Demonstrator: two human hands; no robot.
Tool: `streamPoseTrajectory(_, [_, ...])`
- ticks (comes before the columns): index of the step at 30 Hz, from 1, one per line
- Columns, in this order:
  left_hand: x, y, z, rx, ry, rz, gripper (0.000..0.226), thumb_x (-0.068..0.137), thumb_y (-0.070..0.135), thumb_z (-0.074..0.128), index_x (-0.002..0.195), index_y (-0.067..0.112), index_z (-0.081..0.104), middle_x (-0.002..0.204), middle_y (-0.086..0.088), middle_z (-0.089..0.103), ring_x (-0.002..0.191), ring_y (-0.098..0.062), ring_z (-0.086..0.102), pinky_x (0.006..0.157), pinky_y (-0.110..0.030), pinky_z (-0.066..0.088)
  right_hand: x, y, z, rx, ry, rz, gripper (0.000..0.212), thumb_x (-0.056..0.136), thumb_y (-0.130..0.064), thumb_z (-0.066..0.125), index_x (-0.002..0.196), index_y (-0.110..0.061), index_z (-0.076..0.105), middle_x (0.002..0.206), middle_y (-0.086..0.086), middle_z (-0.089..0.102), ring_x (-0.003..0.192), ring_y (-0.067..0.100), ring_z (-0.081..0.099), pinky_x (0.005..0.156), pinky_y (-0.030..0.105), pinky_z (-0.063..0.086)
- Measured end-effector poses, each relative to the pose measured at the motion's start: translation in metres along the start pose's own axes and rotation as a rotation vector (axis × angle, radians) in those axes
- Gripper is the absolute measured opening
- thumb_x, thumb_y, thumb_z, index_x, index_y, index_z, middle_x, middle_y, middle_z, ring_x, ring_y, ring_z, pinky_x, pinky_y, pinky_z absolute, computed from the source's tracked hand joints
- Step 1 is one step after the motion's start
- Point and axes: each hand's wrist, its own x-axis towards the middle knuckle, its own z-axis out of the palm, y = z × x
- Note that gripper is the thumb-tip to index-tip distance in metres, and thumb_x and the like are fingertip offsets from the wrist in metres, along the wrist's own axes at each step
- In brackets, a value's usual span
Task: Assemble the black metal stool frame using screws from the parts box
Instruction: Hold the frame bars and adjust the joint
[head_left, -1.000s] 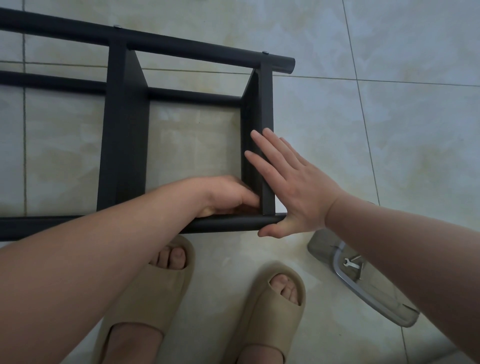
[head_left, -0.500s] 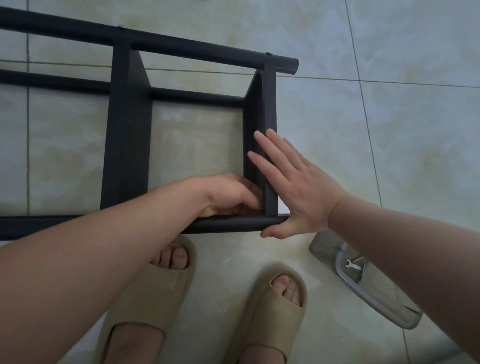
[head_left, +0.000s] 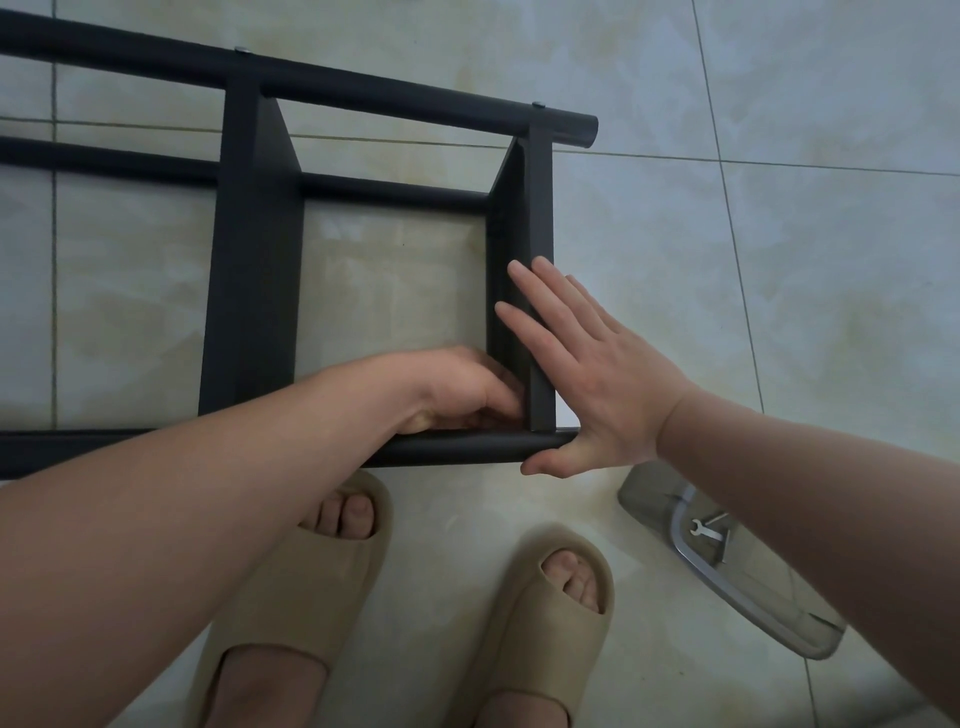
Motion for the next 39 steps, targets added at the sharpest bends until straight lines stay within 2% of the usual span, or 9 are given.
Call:
streamPoseTrajectory(3, [0.0006, -0.0002, -0.0001, -0.013, 0.0, 0.007, 0.016, 0.086, -0.008, 0.06, 0.09, 0.004, 0.071, 0.084, -0.016, 0.07, 0.081, -0.028, 0.069, 0.084, -0.039, 0.054, 0.0003, -0.0002, 0.0002, 0.0, -0.001, 0.001, 0.126, 0.074, -0.09, 0.048, 0.157, 0.003, 0.024, 0.166, 0.027, 0.006, 0.155, 0.042, 0.002, 0.123, 0.058, 0.017])
streamPoseTrajectory(7, [-0.0007, 0.0013, -0.0003, -0.027, -0.014, 0.016, 0.023, 0.087, -0.012, 0.055, 0.082, 0.007, 0.065, 0.07, -0.009, 0.067, 0.066, -0.02, 0.068, 0.069, -0.029, 0.055, 0.0007, -0.0006, -0.0003, 0.003, 0.001, 0.002, 0.126, 0.074, -0.09, 0.049, 0.156, 0.003, 0.025, 0.165, 0.027, 0.007, 0.155, 0.042, 0.002, 0.122, 0.059, 0.018])
streamPoseTrajectory(14, [-0.0035, 0.0028, 0.0006, -0.069, -0.036, 0.023, 0.027, 0.088, -0.015, 0.053, 0.081, 0.008, 0.063, 0.072, -0.008, 0.068, 0.071, -0.022, 0.067, 0.072, -0.031, 0.055, 0.0005, -0.0005, -0.0005, -0.001, -0.006, 0.006, 0.127, 0.074, -0.089, 0.051, 0.157, 0.003, 0.024, 0.166, 0.027, 0.006, 0.155, 0.042, 0.002, 0.122, 0.059, 0.019])
streamPoseTrajectory(20, [-0.0036, 0.0032, 0.0016, -0.019, -0.03, -0.029, 0.016, 0.089, -0.001, 0.06, 0.08, 0.008, 0.07, 0.077, -0.011, 0.072, 0.078, -0.025, 0.069, 0.074, -0.032, 0.055, 0.0008, -0.0002, 0.0007, 0.013, 0.002, 0.004, 0.126, 0.074, -0.088, 0.052, 0.157, 0.003, 0.024, 0.166, 0.027, 0.006, 0.155, 0.042, 0.001, 0.122, 0.059, 0.018])
streamPoseTrajectory(23, [-0.0028, 0.0028, 0.0018, 0.012, 0.022, -0.035, 0.016, 0.086, -0.003, 0.062, 0.077, 0.008, 0.07, 0.074, -0.012, 0.069, 0.077, -0.028, 0.067, 0.076, -0.036, 0.052, 0.0005, -0.0003, 0.0009, 0.017, 0.01, 0.001, 0.126, 0.074, -0.088, 0.052, 0.157, 0.003, 0.024, 0.165, 0.027, 0.007, 0.155, 0.043, 0.002, 0.121, 0.06, 0.019])
streamPoseTrajectory(32, [-0.0009, 0.0047, 0.0021, 0.013, 0.05, -0.006, 0.022, 0.084, -0.012, 0.057, 0.08, 0.007, 0.068, 0.078, -0.014, 0.068, 0.07, -0.023, 0.069, 0.067, -0.028, 0.057, 0.0005, -0.0004, 0.0011, 0.015, 0.001, 0.004, 0.125, 0.075, -0.089, 0.051, 0.156, 0.003, 0.025, 0.165, 0.027, 0.007, 0.155, 0.042, 0.001, 0.122, 0.059, 0.018])
streamPoseTrajectory(39, [0.0002, 0.0034, 0.0003, -0.015, 0.003, 0.006, 0.027, 0.085, -0.013, 0.056, 0.075, 0.009, 0.067, 0.073, -0.011, 0.068, 0.07, -0.023, 0.069, 0.073, -0.032, 0.057, 0.0004, -0.0002, 0.0004, 0.007, 0.004, 0.001, 0.126, 0.075, -0.089, 0.051, 0.157, 0.003, 0.024, 0.165, 0.027, 0.007, 0.155, 0.042, 0.002, 0.121, 0.06, 0.019])
